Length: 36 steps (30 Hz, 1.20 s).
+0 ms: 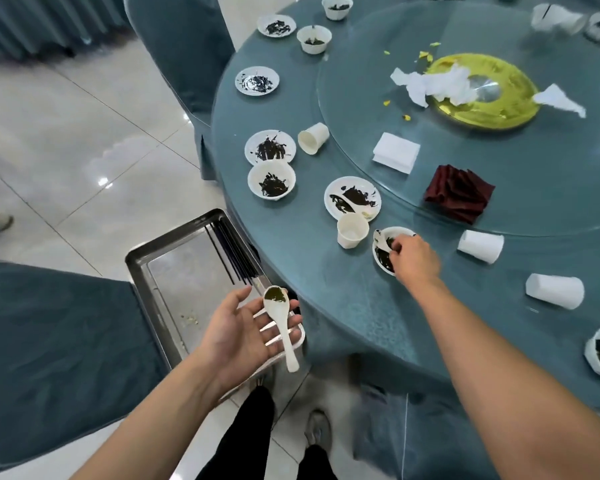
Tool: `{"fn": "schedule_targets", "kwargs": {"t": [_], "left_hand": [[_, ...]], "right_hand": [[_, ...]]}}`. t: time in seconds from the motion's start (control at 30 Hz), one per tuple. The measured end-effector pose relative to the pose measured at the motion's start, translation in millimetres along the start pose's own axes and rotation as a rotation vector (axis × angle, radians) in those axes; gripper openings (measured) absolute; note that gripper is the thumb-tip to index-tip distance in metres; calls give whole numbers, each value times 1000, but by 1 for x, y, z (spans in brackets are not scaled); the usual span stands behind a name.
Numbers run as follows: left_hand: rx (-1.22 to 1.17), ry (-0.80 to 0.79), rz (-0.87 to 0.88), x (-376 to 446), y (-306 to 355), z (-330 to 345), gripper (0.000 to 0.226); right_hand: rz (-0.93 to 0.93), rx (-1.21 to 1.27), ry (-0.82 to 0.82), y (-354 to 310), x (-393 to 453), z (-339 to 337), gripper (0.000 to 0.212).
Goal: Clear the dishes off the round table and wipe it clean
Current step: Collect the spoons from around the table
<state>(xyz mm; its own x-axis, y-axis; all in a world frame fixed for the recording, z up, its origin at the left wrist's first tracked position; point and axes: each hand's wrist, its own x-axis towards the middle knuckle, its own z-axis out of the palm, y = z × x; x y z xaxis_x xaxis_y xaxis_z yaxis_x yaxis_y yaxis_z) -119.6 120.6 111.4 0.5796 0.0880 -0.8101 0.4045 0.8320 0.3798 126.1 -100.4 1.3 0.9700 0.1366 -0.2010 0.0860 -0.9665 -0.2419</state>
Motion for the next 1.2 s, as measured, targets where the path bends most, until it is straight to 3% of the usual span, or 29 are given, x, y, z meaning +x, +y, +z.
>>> {"fn": "schedule_targets", "kwargs": {"t": [0.2,0.33,0.4,0.53,0.67,0.77,1.03,1.2], "left_hand": [[47,-59,-23,21,54,-4,57],[67,-87,-35,32,82,-2,55],[75,-102,-35,37,93,1,53],[108,-118,-22,45,108,10,59],[123,-89,-24,54,117,17,54],[127,-86,-33,61,124,25,45],[37,-87,-41,80,130,47,48],[-11,-74,-38,91,131,55,60]], "right_hand": [[101,44,71,-13,3,3,10],[179,165,356,-37,-21,-13,7],[144,289,411,-63,-46,-23,4],[89,685,238,-129,-91,-38,6],[71,808,-16,-178,-110,-42,6],[51,782,-104,-195,-110,-38,2],[22,662,-97,-188,-70,-51,18],[35,519,17,-149,7,-57,7]]}}
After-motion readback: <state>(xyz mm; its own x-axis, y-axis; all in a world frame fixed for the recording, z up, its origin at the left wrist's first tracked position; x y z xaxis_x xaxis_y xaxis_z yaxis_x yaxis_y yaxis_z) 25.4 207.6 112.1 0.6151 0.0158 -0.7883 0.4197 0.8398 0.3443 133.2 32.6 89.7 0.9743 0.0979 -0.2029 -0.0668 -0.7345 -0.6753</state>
